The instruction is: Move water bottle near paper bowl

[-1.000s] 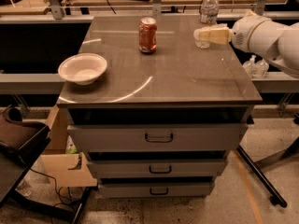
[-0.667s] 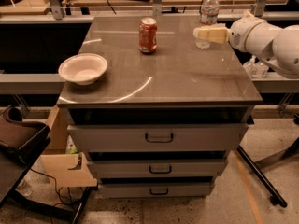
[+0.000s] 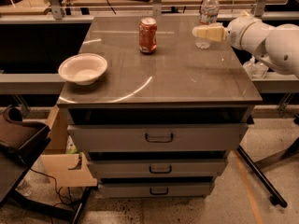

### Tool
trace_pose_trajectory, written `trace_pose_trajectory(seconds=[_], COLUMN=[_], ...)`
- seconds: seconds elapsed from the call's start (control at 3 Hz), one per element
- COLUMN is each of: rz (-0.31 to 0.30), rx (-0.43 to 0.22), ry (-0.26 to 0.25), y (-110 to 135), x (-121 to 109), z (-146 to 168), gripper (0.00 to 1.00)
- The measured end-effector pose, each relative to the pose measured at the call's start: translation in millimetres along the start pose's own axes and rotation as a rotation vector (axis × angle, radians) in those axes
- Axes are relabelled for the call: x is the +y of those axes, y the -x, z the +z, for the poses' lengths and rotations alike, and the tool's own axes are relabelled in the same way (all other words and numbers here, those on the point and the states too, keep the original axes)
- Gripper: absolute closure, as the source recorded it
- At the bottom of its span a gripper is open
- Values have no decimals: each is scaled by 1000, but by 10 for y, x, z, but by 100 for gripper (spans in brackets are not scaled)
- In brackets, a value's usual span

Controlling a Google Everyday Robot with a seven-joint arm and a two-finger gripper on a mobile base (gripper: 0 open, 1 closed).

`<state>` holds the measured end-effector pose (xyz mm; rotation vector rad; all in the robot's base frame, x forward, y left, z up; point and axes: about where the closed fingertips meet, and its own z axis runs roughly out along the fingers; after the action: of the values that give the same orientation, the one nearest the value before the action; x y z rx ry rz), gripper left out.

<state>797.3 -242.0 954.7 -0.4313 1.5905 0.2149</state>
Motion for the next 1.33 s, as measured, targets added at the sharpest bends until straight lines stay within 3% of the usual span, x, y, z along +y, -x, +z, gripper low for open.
trace_pose_trajectory(seconds=[0.67, 1.33], rz=[-7, 12], rx=[-58, -70], ry=[5, 22], y=[130, 132], x=[-96, -135], z=[439, 698], gripper=[0, 0])
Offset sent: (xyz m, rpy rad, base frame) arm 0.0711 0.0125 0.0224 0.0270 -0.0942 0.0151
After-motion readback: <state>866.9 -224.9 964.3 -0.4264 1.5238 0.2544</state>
